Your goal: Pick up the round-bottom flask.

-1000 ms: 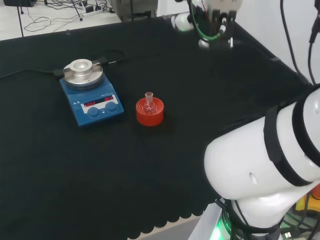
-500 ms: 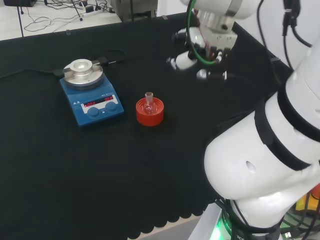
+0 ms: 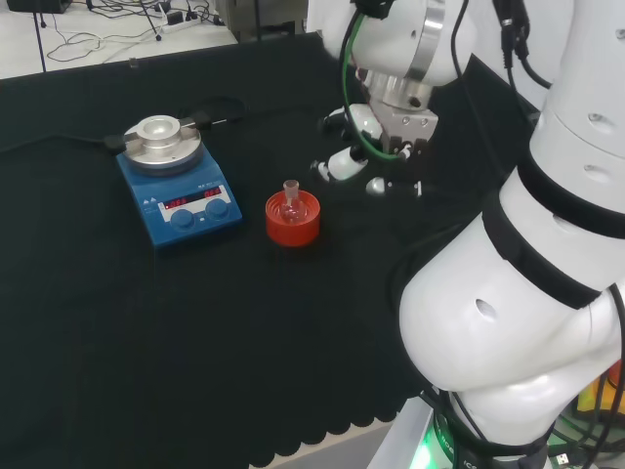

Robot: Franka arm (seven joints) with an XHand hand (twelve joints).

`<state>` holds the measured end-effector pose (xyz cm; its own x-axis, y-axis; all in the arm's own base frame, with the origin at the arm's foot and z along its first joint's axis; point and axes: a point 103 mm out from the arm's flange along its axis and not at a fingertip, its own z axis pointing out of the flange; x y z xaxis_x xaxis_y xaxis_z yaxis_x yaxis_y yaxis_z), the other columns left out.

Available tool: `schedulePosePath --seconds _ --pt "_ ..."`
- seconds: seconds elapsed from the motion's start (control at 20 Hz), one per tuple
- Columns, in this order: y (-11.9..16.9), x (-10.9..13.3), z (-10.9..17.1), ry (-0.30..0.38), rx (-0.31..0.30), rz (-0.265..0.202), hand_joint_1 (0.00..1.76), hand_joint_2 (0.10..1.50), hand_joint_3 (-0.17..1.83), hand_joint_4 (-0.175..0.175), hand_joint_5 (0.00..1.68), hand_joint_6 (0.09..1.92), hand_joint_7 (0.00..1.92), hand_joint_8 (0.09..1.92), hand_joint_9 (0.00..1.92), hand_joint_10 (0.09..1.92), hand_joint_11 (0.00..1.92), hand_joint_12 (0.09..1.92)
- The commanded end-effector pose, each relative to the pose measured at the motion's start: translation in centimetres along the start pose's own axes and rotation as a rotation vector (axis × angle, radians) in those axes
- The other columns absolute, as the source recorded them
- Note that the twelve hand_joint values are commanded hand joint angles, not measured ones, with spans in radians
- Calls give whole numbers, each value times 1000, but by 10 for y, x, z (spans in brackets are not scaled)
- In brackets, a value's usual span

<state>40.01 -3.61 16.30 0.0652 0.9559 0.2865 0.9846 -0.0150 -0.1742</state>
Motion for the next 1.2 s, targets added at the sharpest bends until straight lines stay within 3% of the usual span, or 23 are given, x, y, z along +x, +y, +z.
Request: schedulePosePath --seconds 0.05,0.4,0.65,0.75,1.2 --pt "18 16 24 6 -2 -31 861 626 570 20 550 87 174 552 442 614 72 1398" --pt "31 23 42 26 4 -49 889 618 576 14 770 153 186 563 447 620 86 1396" --pt "37 26 56 9 32 -65 894 611 591 11 689 412 189 571 458 613 105 1382" --pt "37 27 58 20 10 -66 894 610 595 10 665 468 188 573 457 615 108 1384" --pt "40 27 61 14 -24 -71 900 606 602 4 604 536 176 575 424 616 123 1384"
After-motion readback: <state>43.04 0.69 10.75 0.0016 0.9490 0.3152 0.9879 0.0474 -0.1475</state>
